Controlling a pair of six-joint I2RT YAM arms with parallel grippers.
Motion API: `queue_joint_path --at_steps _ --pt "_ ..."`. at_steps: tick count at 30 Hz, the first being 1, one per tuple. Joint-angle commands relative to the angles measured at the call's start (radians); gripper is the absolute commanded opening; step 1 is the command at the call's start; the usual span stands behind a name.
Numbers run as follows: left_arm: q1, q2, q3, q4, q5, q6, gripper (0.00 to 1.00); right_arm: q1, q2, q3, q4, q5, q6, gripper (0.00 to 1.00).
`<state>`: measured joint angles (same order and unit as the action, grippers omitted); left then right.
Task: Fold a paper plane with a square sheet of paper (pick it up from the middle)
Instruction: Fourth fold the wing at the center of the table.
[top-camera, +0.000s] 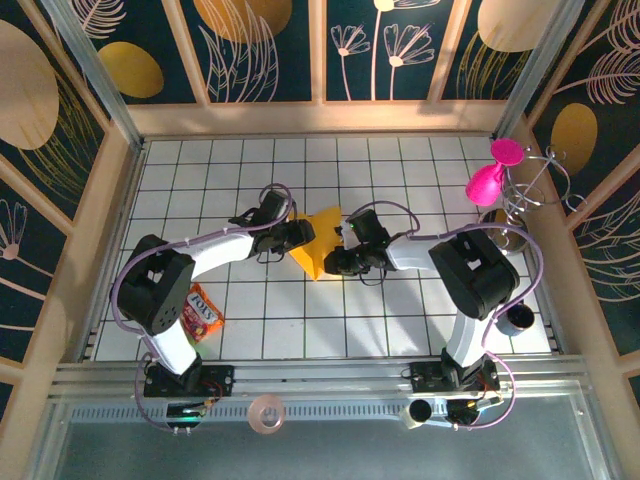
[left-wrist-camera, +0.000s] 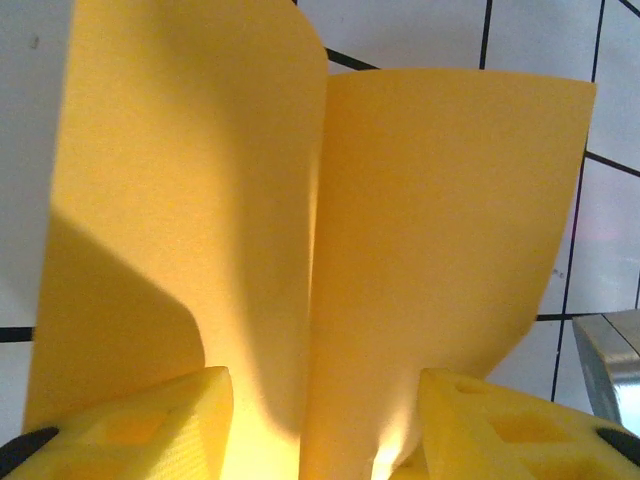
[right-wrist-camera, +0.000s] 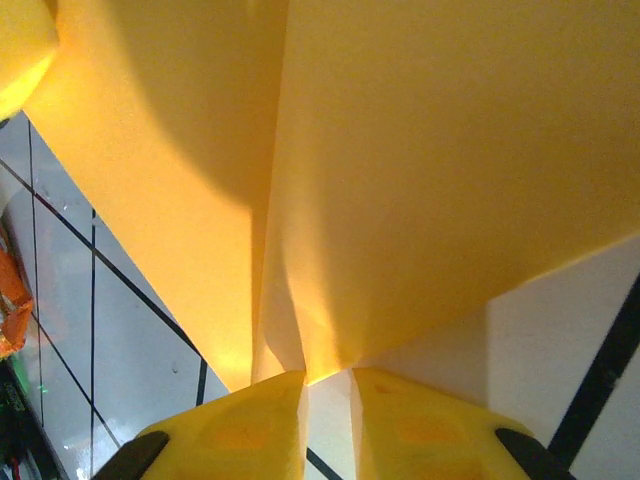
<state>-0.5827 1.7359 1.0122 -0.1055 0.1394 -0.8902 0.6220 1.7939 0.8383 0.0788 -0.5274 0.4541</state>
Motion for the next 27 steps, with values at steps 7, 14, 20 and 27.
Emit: queue_joint_path --at_steps 7,14,20,27 --pt "0.004 0.051 -0.032 -0.041 -0.070 -0.005 0.43 -0.021 -0.161 -0.083 0.145 0.078 0.079 0.32" --pt "0.004 0.060 -0.087 0.018 -0.042 -0.047 0.33 0.007 -0.175 -0.085 0.183 0.105 0.082 0.36" --pt "0.003 0.060 -0.142 0.090 -0.009 -0.119 0.26 0.113 -0.157 -0.033 0.067 0.356 -0.046 0.36" --pt "0.004 0.070 -0.155 0.099 -0.003 -0.165 0.21 0.225 -0.096 0.043 0.009 0.535 -0.142 0.37"
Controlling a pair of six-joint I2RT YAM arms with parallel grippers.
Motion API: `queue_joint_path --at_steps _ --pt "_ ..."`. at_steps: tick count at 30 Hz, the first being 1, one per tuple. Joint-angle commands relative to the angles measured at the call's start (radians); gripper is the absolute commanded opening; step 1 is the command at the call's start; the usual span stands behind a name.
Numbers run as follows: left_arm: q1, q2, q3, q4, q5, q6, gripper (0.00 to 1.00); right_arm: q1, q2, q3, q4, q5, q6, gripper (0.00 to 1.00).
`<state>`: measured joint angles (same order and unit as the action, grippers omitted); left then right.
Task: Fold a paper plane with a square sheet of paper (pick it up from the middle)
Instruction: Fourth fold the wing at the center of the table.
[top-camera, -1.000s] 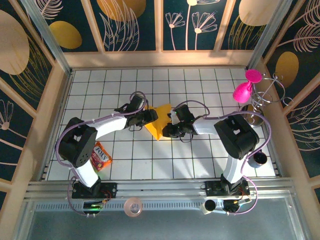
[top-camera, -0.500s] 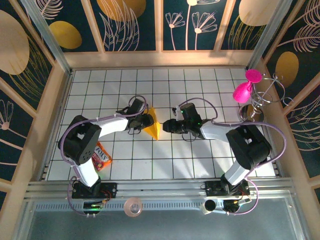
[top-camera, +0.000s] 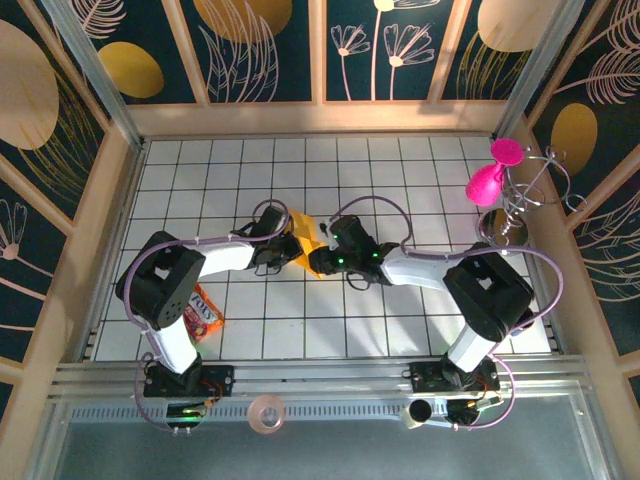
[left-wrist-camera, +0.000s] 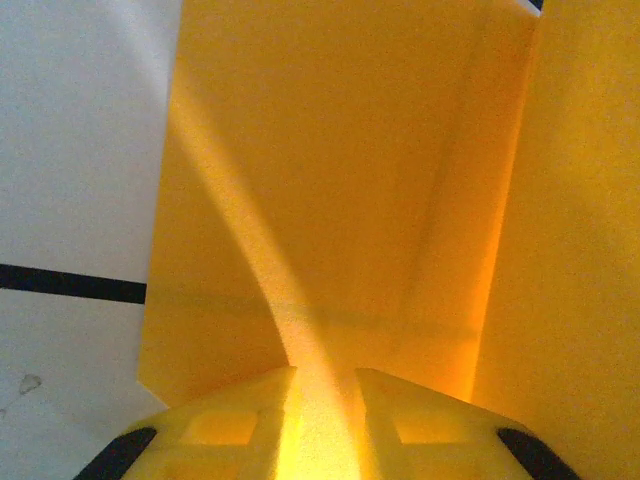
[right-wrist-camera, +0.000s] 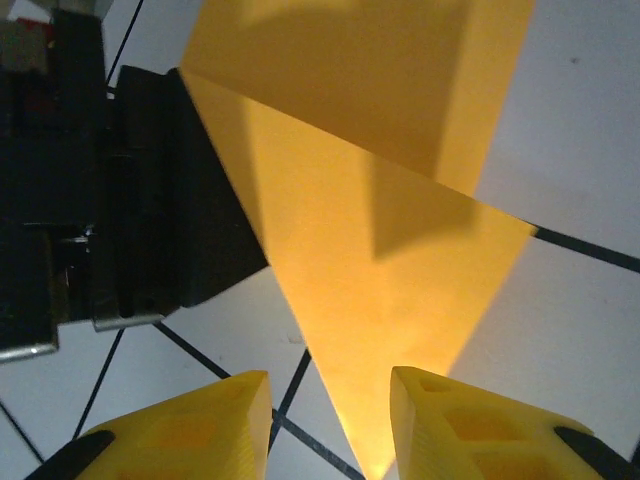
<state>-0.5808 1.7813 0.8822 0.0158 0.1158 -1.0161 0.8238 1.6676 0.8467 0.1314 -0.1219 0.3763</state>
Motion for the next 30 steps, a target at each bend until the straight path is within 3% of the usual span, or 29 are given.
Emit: queue_joint_path --at_steps 1,16,30 --pt "0.001 0.026 -0.024 -0.025 0.022 -0.041 0.21 0.034 0.043 0.043 -0.047 0.157 -0.073 0.38" --pt "0.001 0.032 -0.019 -0.046 0.026 -0.042 0.20 0.098 0.151 0.117 -0.057 0.302 -0.176 0.38" --pt "0.002 0.024 -0.017 -0.053 0.025 -0.042 0.18 0.104 0.157 0.116 -0.036 0.320 -0.215 0.22"
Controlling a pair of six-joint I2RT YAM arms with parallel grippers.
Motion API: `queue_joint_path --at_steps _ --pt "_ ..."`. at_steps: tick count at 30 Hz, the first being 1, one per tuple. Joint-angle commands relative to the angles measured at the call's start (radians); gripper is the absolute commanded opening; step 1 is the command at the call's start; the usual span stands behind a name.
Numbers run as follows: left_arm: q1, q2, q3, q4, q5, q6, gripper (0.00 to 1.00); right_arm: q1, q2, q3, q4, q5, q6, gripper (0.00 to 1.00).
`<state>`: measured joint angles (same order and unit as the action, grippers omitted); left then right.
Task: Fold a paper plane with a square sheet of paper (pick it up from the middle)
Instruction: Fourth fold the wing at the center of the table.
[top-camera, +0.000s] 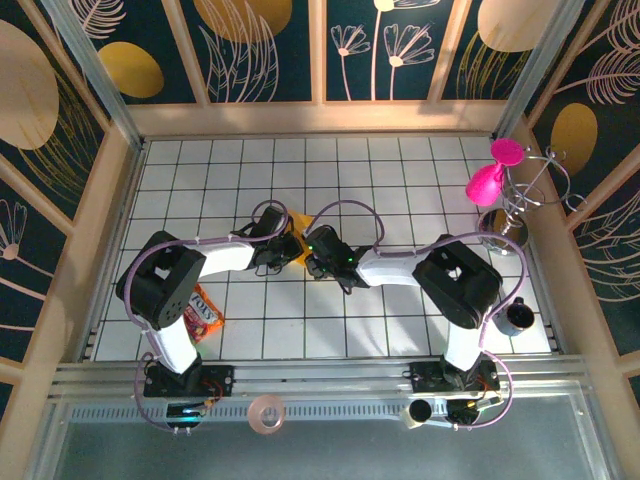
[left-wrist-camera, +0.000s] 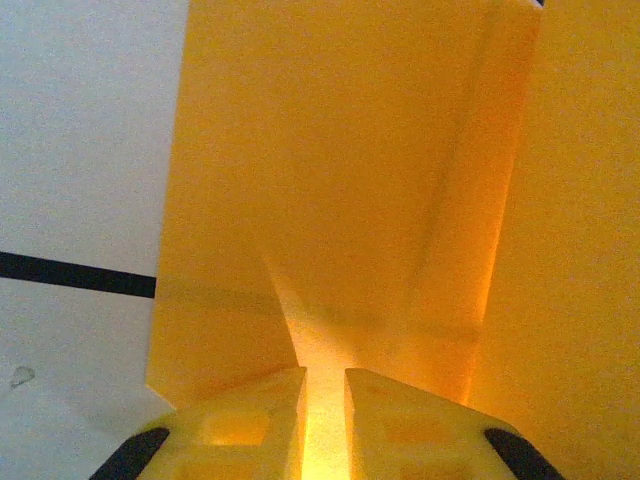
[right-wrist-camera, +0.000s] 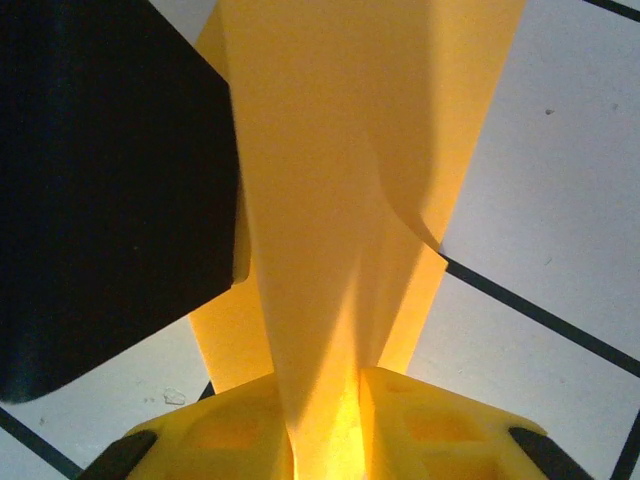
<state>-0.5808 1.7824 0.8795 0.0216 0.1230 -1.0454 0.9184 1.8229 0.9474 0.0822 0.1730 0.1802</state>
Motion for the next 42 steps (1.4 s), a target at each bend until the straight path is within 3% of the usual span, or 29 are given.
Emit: queue_joint_path --at_steps 1,15,24,31,42 --pt "0.002 0.021 -0.014 -0.059 0.017 -0.013 0.18 0.010 0.002 0.016 0.013 0.021 -0.019 0.21" --pt "0.002 -0.021 -0.009 -0.065 -0.002 -0.015 0.18 0.010 0.016 0.031 -0.031 -0.018 -0.033 0.05" --pt "0.037 -0.228 -0.056 -0.130 -0.162 -0.028 0.24 0.008 -0.052 0.006 -0.129 0.010 -0.058 0.01" --pt "0.058 -0.276 -0.078 -0.096 -0.126 -0.011 0.26 0.007 -0.099 -0.021 -0.196 0.033 -0.085 0.00" --pt "0.059 -0.293 -0.145 -0.029 -0.067 -0.025 0.25 0.007 -0.006 0.043 -0.273 -0.153 -0.076 0.00"
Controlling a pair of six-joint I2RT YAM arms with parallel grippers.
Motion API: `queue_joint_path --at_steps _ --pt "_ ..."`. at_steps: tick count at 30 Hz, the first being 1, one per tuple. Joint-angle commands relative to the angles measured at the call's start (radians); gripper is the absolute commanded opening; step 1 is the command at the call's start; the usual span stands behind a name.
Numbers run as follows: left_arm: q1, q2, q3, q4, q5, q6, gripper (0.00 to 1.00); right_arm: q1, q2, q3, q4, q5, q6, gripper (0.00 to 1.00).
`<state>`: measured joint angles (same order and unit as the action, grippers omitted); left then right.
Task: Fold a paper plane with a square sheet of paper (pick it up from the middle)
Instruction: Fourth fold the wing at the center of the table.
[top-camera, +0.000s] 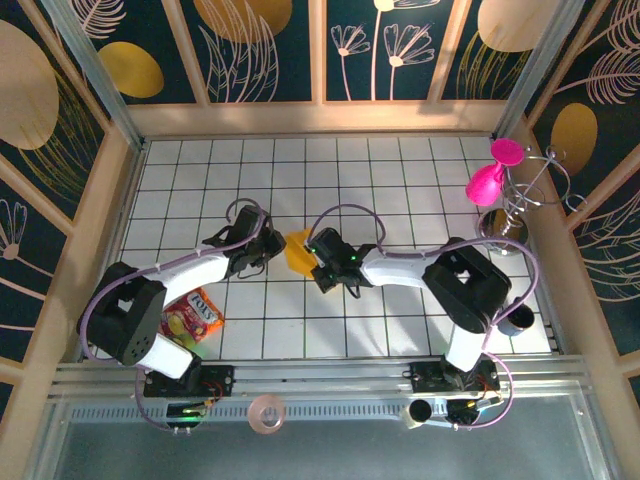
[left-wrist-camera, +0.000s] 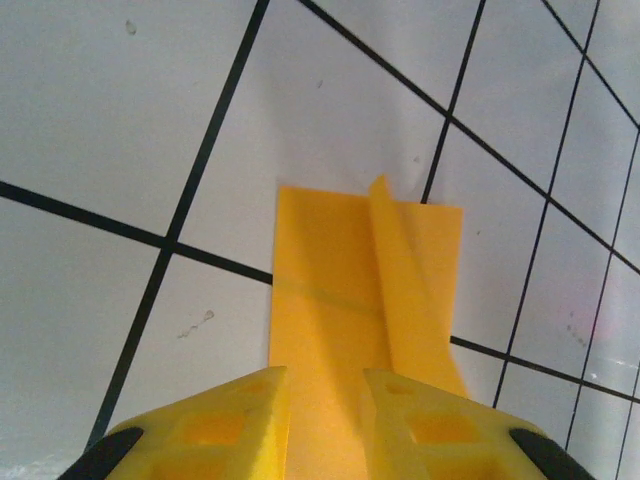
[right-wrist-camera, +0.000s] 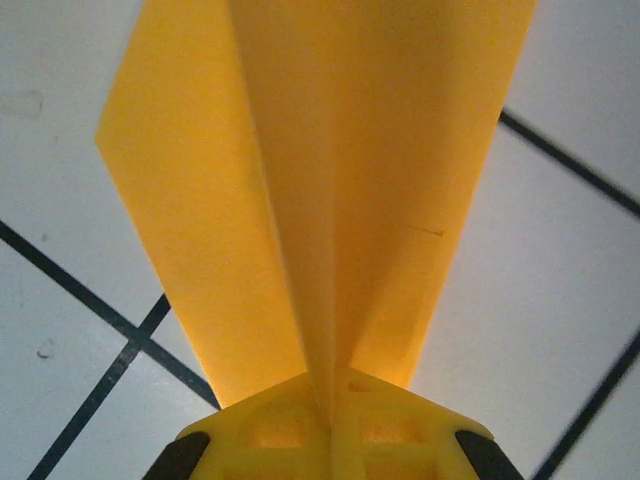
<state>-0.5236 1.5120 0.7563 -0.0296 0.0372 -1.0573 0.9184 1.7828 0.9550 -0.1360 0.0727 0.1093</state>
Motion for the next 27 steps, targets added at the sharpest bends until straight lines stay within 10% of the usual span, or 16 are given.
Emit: queue_joint_path --at_steps 1,27 --pt "0.001 -0.025 -0.027 0.024 0.021 -0.014 0.25 0.007 0.046 0.043 -0.064 -0.053 -0.004 0.00" --pt "-0.028 0.015 -0.205 0.505 0.276 -0.111 0.32 -0.171 0.111 0.010 0.003 -0.584 0.066 0.00"
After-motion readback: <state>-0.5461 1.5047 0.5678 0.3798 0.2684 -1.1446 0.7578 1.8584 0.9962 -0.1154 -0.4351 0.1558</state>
